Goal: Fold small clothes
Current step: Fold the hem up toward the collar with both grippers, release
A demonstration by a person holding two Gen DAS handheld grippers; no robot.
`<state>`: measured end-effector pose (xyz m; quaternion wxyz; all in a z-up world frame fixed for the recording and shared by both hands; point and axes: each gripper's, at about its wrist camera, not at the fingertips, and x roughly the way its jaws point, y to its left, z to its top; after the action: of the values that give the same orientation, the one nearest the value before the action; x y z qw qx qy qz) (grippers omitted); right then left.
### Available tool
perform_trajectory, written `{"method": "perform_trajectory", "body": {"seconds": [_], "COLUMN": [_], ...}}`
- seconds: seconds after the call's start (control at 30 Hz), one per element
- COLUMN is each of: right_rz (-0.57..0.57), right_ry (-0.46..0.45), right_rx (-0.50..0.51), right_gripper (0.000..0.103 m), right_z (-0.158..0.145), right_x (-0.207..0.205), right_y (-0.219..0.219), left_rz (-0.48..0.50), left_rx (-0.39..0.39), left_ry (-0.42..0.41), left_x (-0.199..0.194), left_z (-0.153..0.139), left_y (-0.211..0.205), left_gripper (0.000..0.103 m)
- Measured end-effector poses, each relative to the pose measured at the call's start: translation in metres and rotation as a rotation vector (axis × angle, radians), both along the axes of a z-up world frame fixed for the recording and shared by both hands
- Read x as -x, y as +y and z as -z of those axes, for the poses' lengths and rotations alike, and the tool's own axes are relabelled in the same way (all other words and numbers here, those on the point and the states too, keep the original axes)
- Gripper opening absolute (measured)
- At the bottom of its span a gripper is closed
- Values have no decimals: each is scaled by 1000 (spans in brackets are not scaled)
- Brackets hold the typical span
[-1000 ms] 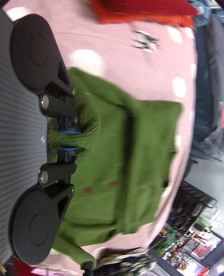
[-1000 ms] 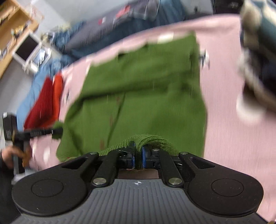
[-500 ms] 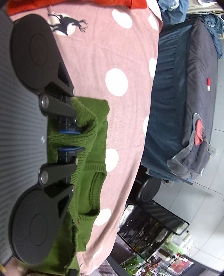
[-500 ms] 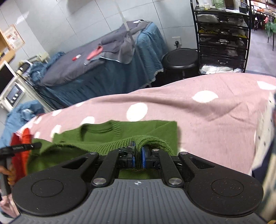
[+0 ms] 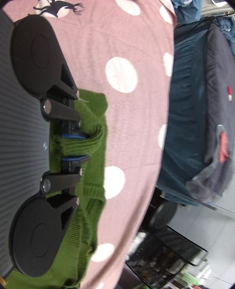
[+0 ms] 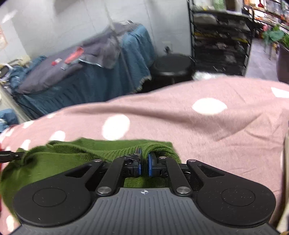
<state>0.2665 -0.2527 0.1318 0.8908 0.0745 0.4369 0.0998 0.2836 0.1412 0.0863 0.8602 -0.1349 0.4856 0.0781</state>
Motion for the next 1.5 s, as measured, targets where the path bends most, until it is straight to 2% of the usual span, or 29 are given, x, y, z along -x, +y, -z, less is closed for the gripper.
{"method": "perform_trajectory", "body": {"seconds": [0.1,0.13,0.17,0.2,0.23,0.27,0.3,0.33,0.4,0.43,0.47,0.53,0.6,0.63,0.67,0.73,0.8,0.97,1.17,1.23,1.27,1.3,1.5], "right_rz": [-9,-16,-21,-25,-25,-21,-8,8,21,16,4,-45,-94,-120,-152,-213,-259,-299,-258,-232,-225,-216,-175], "right_ry": [22,18,10,1,-14,-37,-68,-107,-163,-160,-156,-162,-188,-204,-212,-198,-182,-140,-81,-71,-63,-51,16], "right_rx": [22,29,28,26,37,58,80,96,117,128,127,101,113,126,133,122,110,104,128,128,125,124,122], "right_gripper": [18,19,22,24,39,68,86,103,101,96,88,80,77,77,77,75,70,70,71,76,84,86,87], "right_z": [11,11,7,4,0,-5,-11,-16,-27,-30,-34,-39,-43,-43,-43,-41,-36,-27,-15,-12,-11,-8,9], "right_x": [-4,-4,-3,-1,0,1,3,6,9,9,10,18,32,38,45,56,64,76,74,75,75,76,66], "right_y": [3,3,2,1,0,-1,-3,-5,-9,-10,-10,-7,2,9,14,22,30,41,39,36,35,33,29], "left_rz": [-7,-7,-12,-27,-50,-69,-68,-53,-26,-19,-9,4,-38,-66,-69,12,82,125,124,113,104,93,70], "left_rx": [-10,-20,-48,-109,-193,-276,-321,-326,-307,-317,-343,-418,-483,-487,-459,-384,-383,-330,-312,-304,-297,-293,-241], "left_ry": [5,1,-10,-33,-57,-94,-123,-135,-121,-114,-115,-117,-99,-91,-99,-124,-110,-77,-2,20,31,41,115], "left_x": [1,3,6,11,14,19,22,24,25,28,32,40,43,44,45,51,56,72,80,81,81,81,77], "left_z": [1,-2,-7,-14,-22,-31,-38,-43,-48,-49,-50,-51,-50,-52,-53,-57,-58,-45,-23,-18,-15,-13,9], "left_y": [-4,-4,-4,-4,-5,-5,-4,-2,0,-2,-6,-16,-18,-16,-15,-22,-38,-66,-69,-65,-62,-60,-46], "left_gripper": [33,48,68,81,103,103,103,103,103,103,103,103,103,103,103,103,103,103,103,103,103,103,103]}}
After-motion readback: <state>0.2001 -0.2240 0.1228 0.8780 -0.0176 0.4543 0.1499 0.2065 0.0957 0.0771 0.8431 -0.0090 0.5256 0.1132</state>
